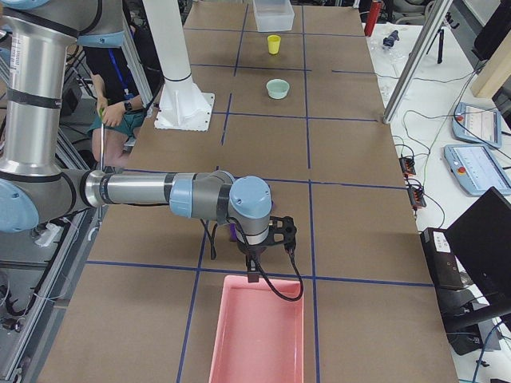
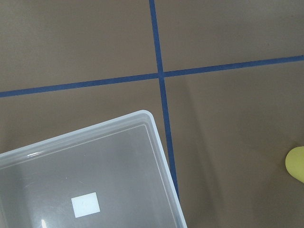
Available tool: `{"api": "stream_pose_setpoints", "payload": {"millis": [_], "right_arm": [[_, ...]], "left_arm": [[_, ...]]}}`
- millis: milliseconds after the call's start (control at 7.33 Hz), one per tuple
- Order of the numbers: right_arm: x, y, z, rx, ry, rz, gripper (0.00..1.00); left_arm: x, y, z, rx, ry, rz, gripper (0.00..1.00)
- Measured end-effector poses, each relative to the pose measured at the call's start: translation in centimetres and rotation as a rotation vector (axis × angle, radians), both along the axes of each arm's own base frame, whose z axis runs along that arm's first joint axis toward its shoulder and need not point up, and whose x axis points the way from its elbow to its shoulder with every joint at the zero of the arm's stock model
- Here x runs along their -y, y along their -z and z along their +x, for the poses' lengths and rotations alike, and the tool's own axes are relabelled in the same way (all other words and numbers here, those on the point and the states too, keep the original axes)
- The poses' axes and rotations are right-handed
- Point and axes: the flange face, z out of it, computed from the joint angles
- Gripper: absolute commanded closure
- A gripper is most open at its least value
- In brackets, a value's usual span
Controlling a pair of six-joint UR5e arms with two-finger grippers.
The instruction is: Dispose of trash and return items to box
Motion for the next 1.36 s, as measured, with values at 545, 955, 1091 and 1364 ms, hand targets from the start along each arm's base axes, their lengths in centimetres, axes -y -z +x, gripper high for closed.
{"api": "stream_pose_setpoints", "payload": {"millis": [545, 955, 1091, 1364], "right_arm": [[-0.1, -0.4, -0.1, 0.004, -0.002, -0.012, 0.0], [1.0, 0.3, -0.2, 0.003, -0.001, 0.019, 0.0], [2.5, 1.8, -0.1, -0.006, 0.0, 0.097, 0.0], [4.2, 3.8, -0.1, -0.01, -0.001, 0.251, 0.0]], "left_arm": [[0.6, 2.1, 0.4, 0.011, -0.012, 0.104, 0.0], [3.4, 4.8, 2.6, 0.015, -0.057, 0.308, 0.0], [4.8, 6.6, 3.1, 0.013, -0.066, 0.414, 0.0], [6.4, 8.7, 4.4, -0.015, -0.043, 0.576, 0.0]]}}
